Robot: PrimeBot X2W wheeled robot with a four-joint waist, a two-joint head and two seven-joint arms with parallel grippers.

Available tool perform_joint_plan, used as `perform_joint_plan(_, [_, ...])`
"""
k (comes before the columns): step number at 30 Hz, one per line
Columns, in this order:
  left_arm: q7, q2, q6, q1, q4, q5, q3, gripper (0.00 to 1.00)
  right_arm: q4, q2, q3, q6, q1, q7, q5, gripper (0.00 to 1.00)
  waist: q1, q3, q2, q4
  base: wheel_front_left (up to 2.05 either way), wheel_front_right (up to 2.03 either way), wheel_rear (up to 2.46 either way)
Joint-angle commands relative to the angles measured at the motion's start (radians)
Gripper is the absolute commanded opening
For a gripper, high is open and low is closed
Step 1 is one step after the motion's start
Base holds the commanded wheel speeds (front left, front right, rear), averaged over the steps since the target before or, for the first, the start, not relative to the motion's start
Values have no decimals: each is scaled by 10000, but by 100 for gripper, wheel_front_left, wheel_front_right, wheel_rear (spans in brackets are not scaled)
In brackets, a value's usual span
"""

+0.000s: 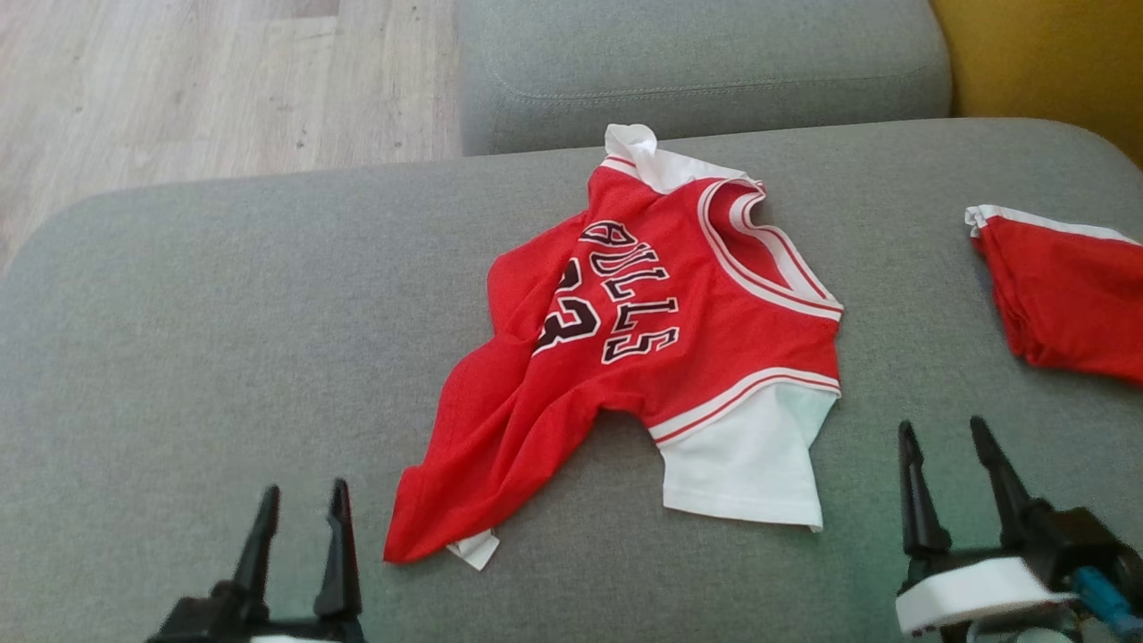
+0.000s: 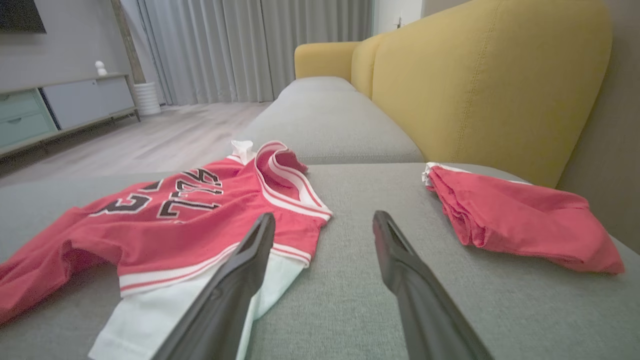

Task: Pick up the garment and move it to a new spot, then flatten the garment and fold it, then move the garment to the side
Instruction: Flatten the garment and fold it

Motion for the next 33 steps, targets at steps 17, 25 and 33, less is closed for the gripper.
perform_joint_plan(17, [4654, 477, -358, 970, -2112, -1234, -246, 100, -1212, -73, 1678, 67, -309, 4394, 393, 100, 0, 627, -1, 54, 0, 0, 0])
perform_joint_plan(25, [4778, 550, -454, 422, -1648, -1595, -477, 100, -521, -73, 1953, 67, -695, 4801, 453, 100, 0, 1043, -1, 65, 0, 0, 0])
perform_joint_plan(33, [4422, 535, -528, -192, -1193, -2130, -621, 100, 91, -73, 2237, 67, -1163, 4663, 596, 100, 0, 1270, -1, -73, 0, 0, 0])
